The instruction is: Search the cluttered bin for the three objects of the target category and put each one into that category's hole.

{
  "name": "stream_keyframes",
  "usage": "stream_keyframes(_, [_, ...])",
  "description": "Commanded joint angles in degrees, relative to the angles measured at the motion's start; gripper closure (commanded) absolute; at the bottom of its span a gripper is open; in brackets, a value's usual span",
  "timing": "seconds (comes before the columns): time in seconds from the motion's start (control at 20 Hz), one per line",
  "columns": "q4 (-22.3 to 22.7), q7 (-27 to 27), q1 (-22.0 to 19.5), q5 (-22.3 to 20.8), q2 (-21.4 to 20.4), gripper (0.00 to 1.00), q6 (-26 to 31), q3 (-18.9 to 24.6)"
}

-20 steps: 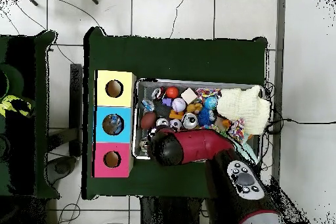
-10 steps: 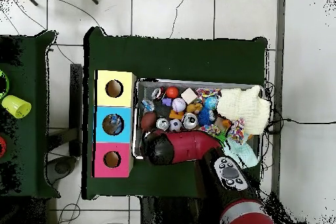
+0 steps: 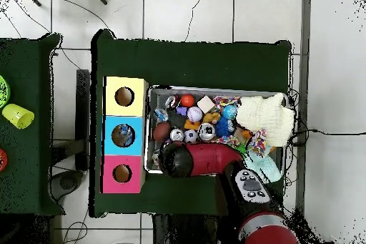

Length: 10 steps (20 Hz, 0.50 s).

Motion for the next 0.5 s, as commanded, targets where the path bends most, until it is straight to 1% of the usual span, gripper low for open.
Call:
stream_keyframes(0.05, [-7.5,8.7,0.9,3.5,2.5,0.00,-0.4,-1.0])
stream_keyframes(0.3, [-9.5,7.4,1.7,5.6,1.8,0.00,3.3,0.1])
stream_keyframes(0.5, [-10.6,9.2,3.0,8.6,1.3,0.00,5.0,-0.7])
